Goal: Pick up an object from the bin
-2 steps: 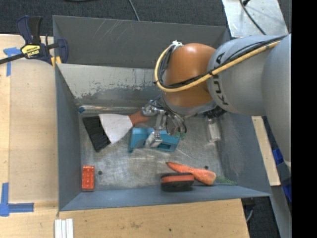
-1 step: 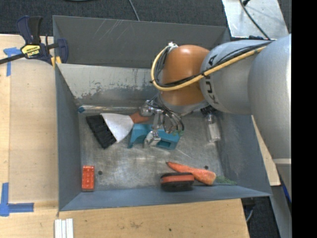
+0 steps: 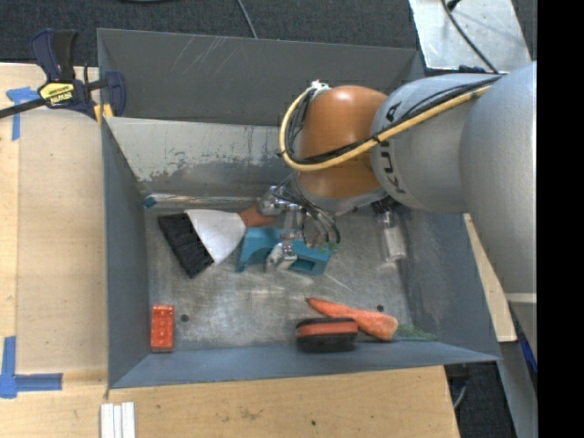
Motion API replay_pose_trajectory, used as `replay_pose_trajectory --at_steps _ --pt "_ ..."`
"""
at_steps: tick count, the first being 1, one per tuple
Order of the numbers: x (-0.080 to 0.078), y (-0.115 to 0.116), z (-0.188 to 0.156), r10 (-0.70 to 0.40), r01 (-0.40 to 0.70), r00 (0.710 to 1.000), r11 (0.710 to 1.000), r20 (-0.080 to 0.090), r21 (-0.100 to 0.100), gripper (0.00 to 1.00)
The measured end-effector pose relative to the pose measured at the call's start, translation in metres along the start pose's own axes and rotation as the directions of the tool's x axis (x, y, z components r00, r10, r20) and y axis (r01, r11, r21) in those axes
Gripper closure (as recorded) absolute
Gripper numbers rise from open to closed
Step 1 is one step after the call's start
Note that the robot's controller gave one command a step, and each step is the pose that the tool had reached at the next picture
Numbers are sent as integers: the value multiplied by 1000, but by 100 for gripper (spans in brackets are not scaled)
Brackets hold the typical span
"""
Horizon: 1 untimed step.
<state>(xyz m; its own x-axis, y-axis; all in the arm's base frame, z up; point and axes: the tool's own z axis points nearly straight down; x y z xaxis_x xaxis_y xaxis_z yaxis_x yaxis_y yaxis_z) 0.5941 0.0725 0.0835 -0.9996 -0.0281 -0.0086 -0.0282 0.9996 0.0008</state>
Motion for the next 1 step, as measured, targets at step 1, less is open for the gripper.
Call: replay_pose_trajectory --at_steps 1 --pt "-6 0 1 -2 2 1000 1000 -8 0 0"
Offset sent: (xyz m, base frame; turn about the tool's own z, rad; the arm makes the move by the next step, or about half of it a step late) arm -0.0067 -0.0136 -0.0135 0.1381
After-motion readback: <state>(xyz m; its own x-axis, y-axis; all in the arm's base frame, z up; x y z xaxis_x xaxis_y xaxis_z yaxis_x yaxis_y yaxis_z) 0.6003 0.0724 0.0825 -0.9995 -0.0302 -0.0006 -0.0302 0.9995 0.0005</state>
